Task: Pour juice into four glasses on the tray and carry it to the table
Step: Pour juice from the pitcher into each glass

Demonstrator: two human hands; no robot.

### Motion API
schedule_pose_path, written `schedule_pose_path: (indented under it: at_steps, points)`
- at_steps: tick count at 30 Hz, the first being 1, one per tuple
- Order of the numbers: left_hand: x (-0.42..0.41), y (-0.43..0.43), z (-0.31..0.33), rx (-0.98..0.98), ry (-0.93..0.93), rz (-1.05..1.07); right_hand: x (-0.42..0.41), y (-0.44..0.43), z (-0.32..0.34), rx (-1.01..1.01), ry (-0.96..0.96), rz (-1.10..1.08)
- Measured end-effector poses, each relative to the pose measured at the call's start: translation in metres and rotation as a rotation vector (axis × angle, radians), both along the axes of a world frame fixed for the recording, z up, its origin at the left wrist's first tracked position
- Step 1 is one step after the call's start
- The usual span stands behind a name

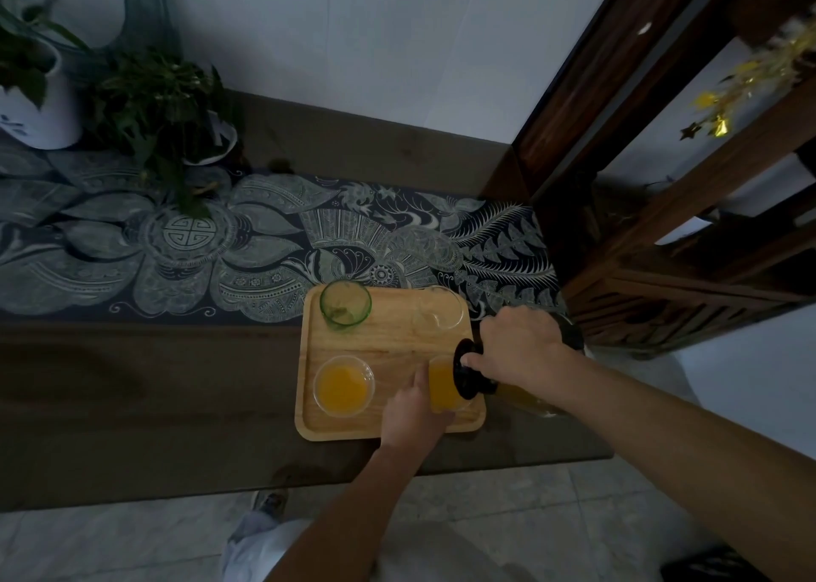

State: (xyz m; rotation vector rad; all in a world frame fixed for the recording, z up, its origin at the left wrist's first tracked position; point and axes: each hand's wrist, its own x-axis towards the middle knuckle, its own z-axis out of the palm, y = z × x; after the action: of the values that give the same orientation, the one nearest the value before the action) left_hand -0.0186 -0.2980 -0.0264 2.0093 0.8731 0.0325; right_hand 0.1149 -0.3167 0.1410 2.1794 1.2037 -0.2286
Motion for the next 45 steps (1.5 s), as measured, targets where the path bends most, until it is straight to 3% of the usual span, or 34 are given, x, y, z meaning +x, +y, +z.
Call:
schedule_pose_path:
  at_steps: [12,33,36,41,45]
  points:
    - [-0.003,-0.004,0.004,-0.006,0.0,0.013,0.01,-0.011,-0.002,0.064,0.001,-0.019]
    - [-0.007,-0.021,0.026,-0.086,0.086,0.0,0.053,-0.103,-0.036,0.434,0.203,-0.171]
    - [-0.017,-0.025,0.035,-0.095,-0.013,0.027,0.059,-0.11,-0.037,0.482,0.23,-0.193]
    - [-0.031,-0.021,0.061,-0.088,-0.173,0.301,0.075,-0.113,-0.035,0.597,0.322,-0.22]
    - [-0.021,0.005,0.082,-0.054,-0.254,0.375,0.089,-0.101,-0.028,0.604,0.366,-0.226]
